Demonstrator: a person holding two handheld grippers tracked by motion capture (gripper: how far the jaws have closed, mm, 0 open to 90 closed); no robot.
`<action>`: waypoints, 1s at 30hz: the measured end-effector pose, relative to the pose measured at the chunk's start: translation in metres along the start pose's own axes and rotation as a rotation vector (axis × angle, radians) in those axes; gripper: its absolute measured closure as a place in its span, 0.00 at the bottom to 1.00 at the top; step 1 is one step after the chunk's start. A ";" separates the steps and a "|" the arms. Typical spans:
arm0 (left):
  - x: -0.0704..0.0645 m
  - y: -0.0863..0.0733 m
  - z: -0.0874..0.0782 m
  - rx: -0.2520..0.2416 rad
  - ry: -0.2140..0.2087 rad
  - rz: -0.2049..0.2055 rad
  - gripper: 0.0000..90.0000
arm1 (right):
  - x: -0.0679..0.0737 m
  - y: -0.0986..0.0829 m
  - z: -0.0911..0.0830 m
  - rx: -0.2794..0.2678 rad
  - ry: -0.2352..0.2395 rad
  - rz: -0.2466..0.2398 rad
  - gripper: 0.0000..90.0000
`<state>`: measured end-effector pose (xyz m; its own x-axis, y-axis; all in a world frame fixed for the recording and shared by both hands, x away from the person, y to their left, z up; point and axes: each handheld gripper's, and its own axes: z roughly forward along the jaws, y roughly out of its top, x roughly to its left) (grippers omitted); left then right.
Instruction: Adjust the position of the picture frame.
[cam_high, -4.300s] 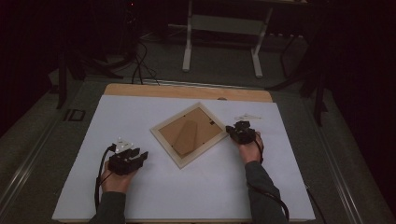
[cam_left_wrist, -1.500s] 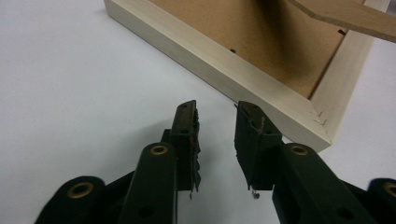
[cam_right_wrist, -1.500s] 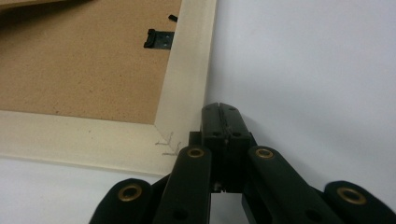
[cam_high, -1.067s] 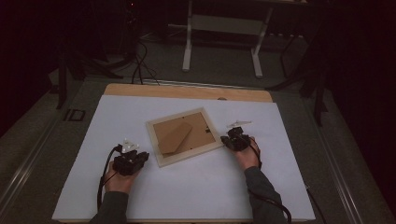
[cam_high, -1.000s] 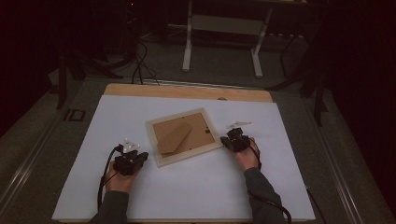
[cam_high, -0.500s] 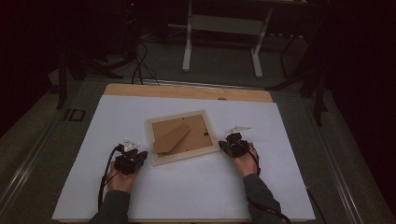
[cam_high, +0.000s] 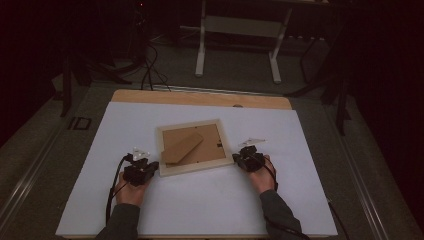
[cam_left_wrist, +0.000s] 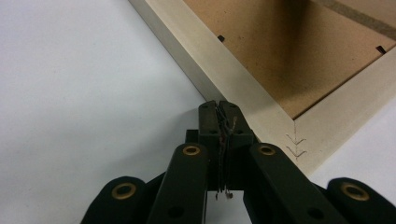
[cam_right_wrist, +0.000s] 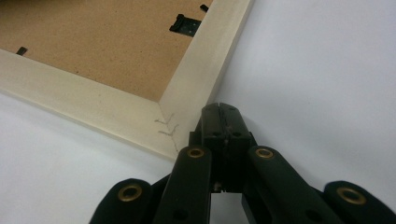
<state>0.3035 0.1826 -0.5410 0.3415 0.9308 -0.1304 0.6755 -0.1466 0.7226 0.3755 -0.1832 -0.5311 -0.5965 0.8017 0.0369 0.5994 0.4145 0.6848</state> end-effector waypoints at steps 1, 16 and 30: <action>0.000 0.000 0.000 0.000 0.004 -0.002 0.99 | 0.000 0.000 0.000 0.001 0.001 0.000 1.00; 0.011 0.000 -0.002 0.003 0.008 -0.026 1.00 | 0.008 -0.003 -0.001 -0.004 0.059 0.036 1.00; 0.022 0.002 -0.002 0.009 -0.004 -0.055 1.00 | 0.022 -0.011 -0.008 -0.006 0.073 0.049 1.00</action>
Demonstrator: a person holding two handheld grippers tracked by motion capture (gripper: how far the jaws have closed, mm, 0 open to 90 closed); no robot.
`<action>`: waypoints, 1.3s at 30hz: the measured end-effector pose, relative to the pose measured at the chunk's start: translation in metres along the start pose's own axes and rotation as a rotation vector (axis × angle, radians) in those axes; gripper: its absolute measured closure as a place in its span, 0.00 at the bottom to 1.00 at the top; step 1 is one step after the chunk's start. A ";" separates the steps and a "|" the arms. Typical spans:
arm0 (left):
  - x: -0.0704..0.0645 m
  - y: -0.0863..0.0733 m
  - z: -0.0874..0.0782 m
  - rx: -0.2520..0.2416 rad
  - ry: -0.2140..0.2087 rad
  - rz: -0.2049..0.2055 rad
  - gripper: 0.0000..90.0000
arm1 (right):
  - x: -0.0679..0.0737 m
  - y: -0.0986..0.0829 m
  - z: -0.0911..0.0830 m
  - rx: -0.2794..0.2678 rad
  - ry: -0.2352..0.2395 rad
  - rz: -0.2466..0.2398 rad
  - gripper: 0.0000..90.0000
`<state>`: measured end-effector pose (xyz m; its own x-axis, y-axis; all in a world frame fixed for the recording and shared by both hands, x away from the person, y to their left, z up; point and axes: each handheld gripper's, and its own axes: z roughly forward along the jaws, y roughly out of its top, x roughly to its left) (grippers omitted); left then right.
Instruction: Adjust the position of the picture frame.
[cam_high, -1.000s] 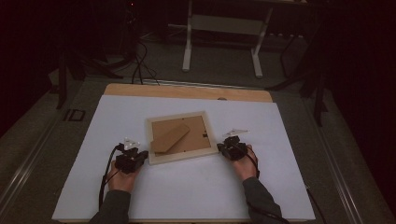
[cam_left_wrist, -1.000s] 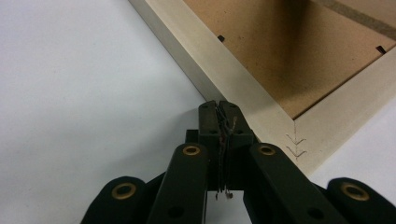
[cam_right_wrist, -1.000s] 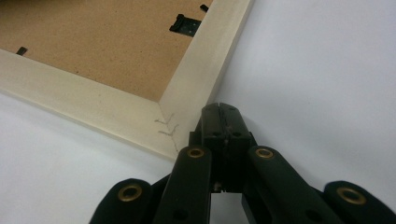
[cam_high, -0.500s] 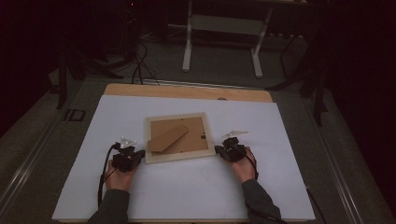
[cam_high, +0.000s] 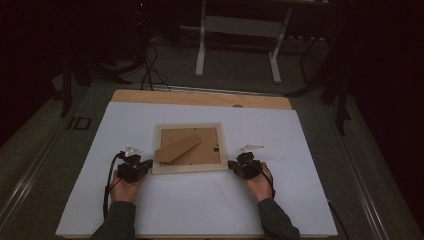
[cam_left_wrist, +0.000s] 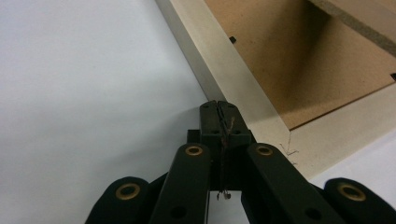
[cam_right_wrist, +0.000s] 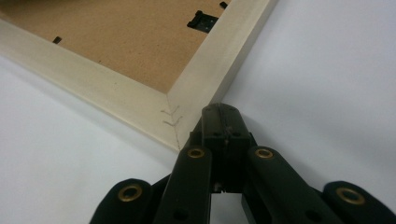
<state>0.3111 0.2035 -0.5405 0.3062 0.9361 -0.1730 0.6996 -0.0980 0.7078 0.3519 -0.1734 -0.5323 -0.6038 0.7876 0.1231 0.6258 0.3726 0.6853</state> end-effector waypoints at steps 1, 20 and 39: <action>0.001 0.000 0.000 -0.003 0.004 -0.002 1.00 | 0.001 -0.001 0.000 0.000 0.003 0.001 1.00; 0.006 0.004 0.002 0.000 0.000 0.026 1.00 | 0.013 -0.017 -0.012 0.007 0.080 -0.006 1.00; -0.005 0.001 0.001 0.018 -0.032 0.029 1.00 | 0.010 -0.031 -0.024 -0.004 0.096 0.011 1.00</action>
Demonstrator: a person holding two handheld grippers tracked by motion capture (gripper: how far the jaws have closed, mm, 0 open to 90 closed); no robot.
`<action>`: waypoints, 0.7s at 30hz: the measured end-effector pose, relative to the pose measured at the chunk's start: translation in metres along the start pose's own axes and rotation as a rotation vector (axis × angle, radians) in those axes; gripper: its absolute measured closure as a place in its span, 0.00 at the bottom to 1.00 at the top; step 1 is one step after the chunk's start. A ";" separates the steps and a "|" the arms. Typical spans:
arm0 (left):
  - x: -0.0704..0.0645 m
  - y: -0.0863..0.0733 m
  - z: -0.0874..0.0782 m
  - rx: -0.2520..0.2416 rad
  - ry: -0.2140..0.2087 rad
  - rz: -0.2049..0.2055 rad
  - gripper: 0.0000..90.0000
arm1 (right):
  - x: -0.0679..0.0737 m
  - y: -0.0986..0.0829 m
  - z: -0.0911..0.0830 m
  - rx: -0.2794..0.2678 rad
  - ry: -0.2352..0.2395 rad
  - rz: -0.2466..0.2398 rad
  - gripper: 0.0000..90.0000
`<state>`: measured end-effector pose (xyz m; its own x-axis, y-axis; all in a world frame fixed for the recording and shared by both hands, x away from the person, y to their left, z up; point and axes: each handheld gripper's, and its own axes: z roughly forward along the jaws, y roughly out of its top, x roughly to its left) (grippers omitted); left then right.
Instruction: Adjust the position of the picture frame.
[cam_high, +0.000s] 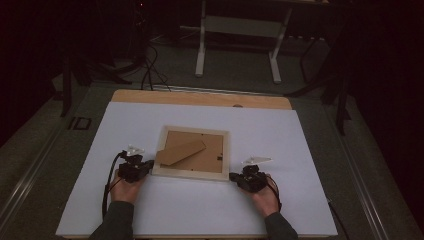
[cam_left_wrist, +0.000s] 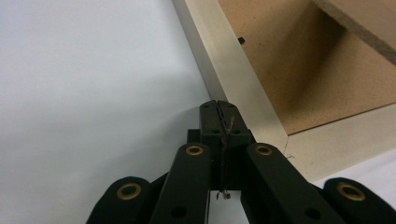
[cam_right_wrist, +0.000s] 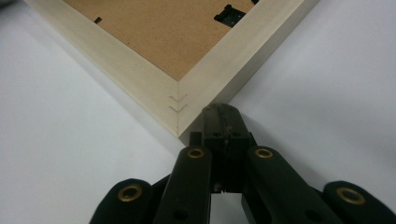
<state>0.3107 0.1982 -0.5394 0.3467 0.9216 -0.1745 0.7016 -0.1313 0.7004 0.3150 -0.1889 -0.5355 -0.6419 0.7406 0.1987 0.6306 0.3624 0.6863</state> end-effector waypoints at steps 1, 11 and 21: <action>-0.001 0.000 0.000 0.001 -0.003 0.001 1.00 | -0.001 -0.001 -0.001 -0.001 -0.006 -0.003 1.00; -0.013 -0.004 -0.001 0.012 -0.044 0.023 1.00 | -0.014 -0.005 -0.009 -0.009 -0.013 0.022 1.00; -0.021 -0.004 0.001 0.015 -0.060 0.042 1.00 | -0.020 -0.009 -0.015 -0.011 -0.028 0.042 1.00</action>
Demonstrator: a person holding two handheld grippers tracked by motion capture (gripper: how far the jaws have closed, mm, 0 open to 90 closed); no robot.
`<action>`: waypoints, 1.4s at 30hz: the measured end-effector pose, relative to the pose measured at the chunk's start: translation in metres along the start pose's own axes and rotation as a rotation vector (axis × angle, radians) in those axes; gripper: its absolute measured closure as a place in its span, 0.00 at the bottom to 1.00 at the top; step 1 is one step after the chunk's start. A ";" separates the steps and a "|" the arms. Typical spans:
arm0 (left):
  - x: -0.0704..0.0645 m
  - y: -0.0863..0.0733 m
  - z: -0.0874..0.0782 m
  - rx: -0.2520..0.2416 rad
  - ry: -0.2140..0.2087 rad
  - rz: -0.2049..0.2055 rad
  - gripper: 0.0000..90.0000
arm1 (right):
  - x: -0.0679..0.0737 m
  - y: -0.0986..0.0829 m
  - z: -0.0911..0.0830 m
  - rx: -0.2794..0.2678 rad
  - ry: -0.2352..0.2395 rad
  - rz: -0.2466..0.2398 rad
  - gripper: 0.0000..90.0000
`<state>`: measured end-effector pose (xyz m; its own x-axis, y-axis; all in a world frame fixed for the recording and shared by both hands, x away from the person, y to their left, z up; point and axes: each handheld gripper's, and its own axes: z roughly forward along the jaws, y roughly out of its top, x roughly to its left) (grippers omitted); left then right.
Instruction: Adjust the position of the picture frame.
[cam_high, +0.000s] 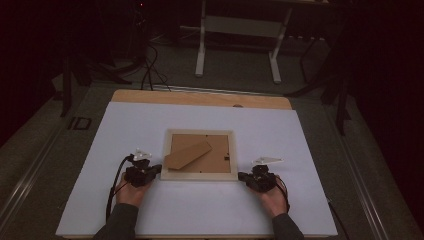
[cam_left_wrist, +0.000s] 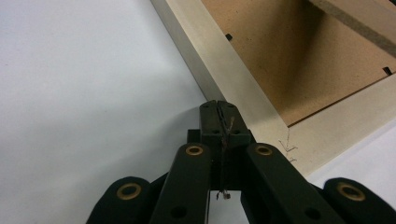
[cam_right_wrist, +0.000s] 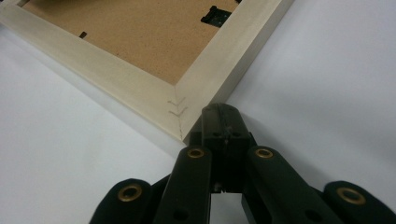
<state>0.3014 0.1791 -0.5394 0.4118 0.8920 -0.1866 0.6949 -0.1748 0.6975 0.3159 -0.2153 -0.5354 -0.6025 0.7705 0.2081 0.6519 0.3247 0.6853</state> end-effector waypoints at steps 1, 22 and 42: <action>0.000 0.000 0.000 0.000 -0.003 0.003 1.00 | -0.001 0.000 0.000 -0.001 0.003 0.002 1.00; -0.010 0.003 0.006 -0.001 -0.046 0.018 1.00 | -0.013 -0.005 -0.009 0.005 -0.005 0.026 1.00; -0.012 0.005 0.006 0.004 -0.063 0.030 1.00 | -0.017 -0.006 -0.013 0.010 0.005 0.031 1.00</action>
<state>0.3035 0.1653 -0.5382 0.4691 0.8581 -0.2088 0.6838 -0.2032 0.7008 0.3159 -0.2371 -0.5344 -0.5841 0.7775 0.2332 0.6749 0.3056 0.6717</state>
